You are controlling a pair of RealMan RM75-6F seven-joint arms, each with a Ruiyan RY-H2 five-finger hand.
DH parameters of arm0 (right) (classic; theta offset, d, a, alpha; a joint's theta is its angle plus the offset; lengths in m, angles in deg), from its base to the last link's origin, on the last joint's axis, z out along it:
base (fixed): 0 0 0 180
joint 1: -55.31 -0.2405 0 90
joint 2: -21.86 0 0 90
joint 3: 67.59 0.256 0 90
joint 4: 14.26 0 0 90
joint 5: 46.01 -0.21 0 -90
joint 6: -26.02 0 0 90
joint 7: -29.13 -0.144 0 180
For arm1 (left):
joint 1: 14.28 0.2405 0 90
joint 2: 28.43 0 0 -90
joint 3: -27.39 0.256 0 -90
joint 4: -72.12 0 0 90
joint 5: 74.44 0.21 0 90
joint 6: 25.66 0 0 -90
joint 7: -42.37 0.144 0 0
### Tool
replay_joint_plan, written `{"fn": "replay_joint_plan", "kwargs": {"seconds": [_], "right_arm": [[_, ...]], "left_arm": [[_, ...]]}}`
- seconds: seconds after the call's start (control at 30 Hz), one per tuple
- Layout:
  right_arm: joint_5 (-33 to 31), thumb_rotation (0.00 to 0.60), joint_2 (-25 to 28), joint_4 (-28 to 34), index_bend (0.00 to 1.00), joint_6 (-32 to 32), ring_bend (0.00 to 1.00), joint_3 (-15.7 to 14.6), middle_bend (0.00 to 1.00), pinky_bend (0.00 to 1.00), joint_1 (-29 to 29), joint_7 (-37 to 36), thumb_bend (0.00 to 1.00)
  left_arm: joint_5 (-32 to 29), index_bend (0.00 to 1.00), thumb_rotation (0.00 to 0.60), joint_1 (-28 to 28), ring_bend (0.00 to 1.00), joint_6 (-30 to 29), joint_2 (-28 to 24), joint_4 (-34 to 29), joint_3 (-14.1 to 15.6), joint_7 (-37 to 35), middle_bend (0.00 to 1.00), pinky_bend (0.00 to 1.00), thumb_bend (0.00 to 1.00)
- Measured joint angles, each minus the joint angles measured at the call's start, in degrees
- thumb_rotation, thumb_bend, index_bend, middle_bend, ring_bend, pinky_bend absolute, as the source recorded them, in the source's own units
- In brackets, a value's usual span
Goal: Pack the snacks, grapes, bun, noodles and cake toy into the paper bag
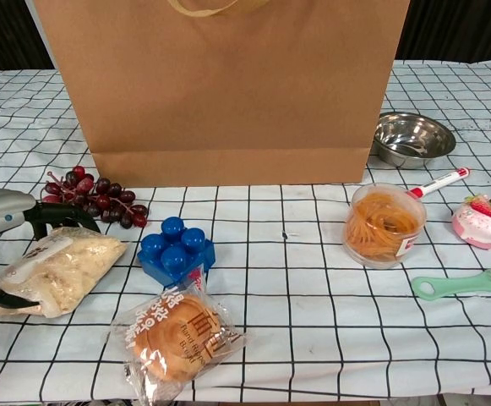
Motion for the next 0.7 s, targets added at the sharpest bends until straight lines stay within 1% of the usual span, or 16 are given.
{"fn": "replay_joint_plan", "kwargs": {"seconds": [0.17,0.33,0.57,0.7], "right_arm": [[-0.04,0.600,-0.06,-0.07,0.08,0.01,0.19,0.06,0.09,0.25,-0.04,-0.09,0.19],[-0.36,0.600,-0.14,-0.22,0.08,0.31,0.19,0.08,0.09,0.25,-0.09,-0.07,0.19],[-0.58,0.600,-0.19,-0.19,0.08,0.36,0.19,0.15,0.09,0.25,-0.09,-0.01,0.19],[-0.66,0.600,-0.14,-0.15,0.08,0.30,0.19,0.20,0.09,0.25,-0.05,-0.10,0.19]], "left_arm": [[0.18,0.27,0.600,0.04,0.33,-0.56,-0.17,-0.34,-0.20,-0.10,0.39,0.39,0.37],[1.31,0.27,0.600,0.25,0.33,-2.56,-0.65,-0.98,-0.60,-0.88,0.39,0.40,0.37],[4.16,0.27,0.600,0.81,0.33,-6.64,-2.88,-3.33,-0.94,-3.10,0.39,0.40,0.37],[6.27,0.27,0.600,1.09,0.33,-9.96,-5.14,-6.00,-1.52,-3.56,0.39,0.40,0.37]]}}
